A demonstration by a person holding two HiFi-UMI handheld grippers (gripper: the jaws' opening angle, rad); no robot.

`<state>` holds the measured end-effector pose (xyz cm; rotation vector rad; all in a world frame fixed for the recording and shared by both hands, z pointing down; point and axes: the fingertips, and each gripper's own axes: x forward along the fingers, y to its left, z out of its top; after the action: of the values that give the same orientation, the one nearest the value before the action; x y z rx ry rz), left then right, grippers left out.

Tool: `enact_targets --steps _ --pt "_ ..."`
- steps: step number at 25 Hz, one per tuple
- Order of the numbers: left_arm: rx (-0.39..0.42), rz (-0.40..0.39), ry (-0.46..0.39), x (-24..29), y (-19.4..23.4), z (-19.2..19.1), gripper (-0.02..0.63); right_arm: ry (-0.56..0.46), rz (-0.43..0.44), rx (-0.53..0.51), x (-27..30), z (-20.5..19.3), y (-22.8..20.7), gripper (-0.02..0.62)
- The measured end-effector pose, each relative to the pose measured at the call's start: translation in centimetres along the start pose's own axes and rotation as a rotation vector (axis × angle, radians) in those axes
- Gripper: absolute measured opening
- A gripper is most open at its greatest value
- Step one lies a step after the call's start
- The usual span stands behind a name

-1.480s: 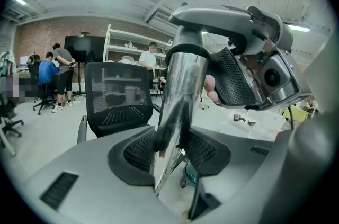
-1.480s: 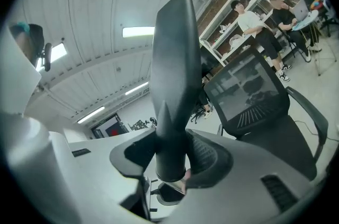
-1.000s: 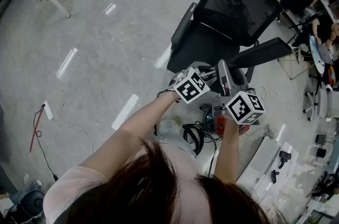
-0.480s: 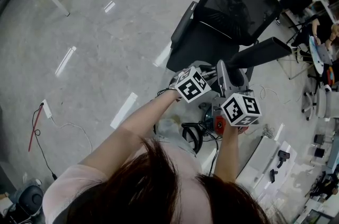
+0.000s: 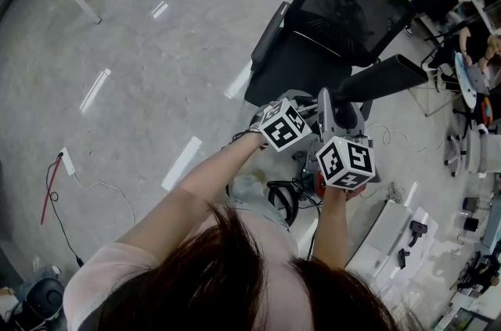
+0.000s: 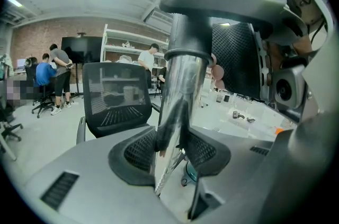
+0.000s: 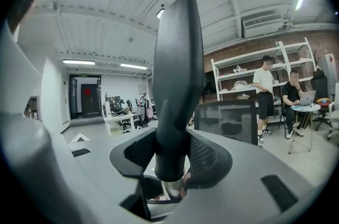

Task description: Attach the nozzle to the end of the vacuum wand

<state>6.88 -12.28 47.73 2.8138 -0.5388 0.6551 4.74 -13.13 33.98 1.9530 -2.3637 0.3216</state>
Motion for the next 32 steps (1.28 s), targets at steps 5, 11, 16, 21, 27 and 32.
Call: enact_targets --steps 5,11,16,21,27,32 --pt "0.008 -0.001 0.004 0.3 -0.3 0.1 0.163 0.003 -0.094 -0.037 -0.2 -0.1 -0.4 0.187" --pt "0.02 -0.023 0.002 0.5 -1.1 0.0 0.163 0.045 -0.055 -0.03 -0.8 -0.2 -0.4 0.187" --pt "0.024 -0.038 -0.003 0.2 -1.3 -0.1 0.163 0.107 0.085 0.042 -1.5 -0.5 -0.3 0.187" --pt "0.026 -0.044 0.001 0.0 -1.4 -0.2 0.163 0.172 0.132 0.061 -1.8 -0.8 -0.2 0.187" --pt "0.025 -0.029 -0.001 -0.1 -1.3 -0.1 0.163 0.183 0.047 -0.056 -1.5 -0.7 0.4 0.187" --pt "0.015 -0.001 -0.002 0.1 -0.8 -0.2 0.163 0.165 -0.016 -0.031 -1.4 -1.0 0.0 0.187"
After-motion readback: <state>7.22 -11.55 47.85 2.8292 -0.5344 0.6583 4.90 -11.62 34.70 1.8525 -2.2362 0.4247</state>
